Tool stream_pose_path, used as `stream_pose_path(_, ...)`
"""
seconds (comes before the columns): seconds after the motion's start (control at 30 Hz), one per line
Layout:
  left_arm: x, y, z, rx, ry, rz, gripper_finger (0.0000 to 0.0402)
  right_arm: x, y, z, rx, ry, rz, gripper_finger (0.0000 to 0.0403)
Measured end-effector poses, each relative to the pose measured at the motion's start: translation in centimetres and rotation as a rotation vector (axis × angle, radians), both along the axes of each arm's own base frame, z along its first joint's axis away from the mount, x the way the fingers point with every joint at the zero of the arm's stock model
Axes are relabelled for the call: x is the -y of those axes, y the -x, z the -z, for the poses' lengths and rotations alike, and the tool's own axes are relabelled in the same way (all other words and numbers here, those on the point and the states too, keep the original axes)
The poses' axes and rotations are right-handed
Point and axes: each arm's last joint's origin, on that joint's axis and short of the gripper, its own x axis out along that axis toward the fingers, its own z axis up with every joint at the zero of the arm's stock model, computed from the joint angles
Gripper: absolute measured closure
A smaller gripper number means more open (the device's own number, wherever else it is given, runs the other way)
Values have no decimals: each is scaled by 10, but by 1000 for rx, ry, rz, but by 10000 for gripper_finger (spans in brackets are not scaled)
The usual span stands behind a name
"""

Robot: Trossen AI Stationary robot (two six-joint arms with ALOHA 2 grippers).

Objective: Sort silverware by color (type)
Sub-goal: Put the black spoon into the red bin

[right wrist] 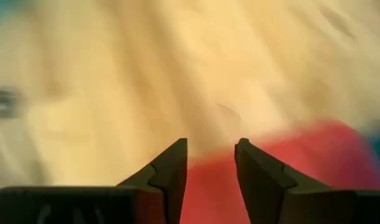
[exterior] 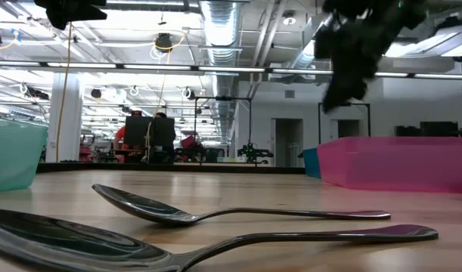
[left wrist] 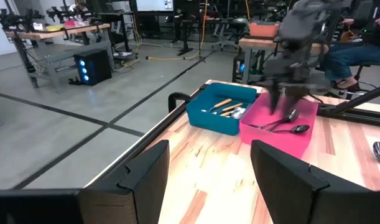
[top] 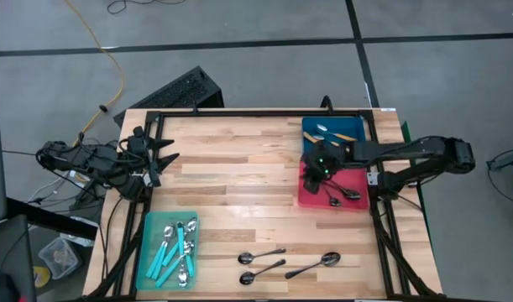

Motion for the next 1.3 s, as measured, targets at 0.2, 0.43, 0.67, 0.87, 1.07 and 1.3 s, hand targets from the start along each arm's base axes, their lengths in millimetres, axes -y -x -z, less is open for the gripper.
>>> stream_pose_path(0.2,0,0,0,0,0,1,189,-64,-12,-12,185,-12,-256,245)
stream_pose_path(0.43,0,0,0,-3,-1,2,189,-131,-15,9,158,-74,-320,246)
stream_pose_path(0.67,0,0,1,-4,3,1,189,-172,-17,38,82,-173,-334,246)
stream_pose_path(0.87,0,0,1,-5,7,0,189,-203,-22,42,24,-164,-395,246)
stream_pose_path(1.07,0,1,2,-13,15,-2,189,-230,-26,48,-107,-86,-464,246)
stream_pose_path(1.3,0,1,3,-22,13,-2,189,-256,-22,66,-308,1,-497,223)
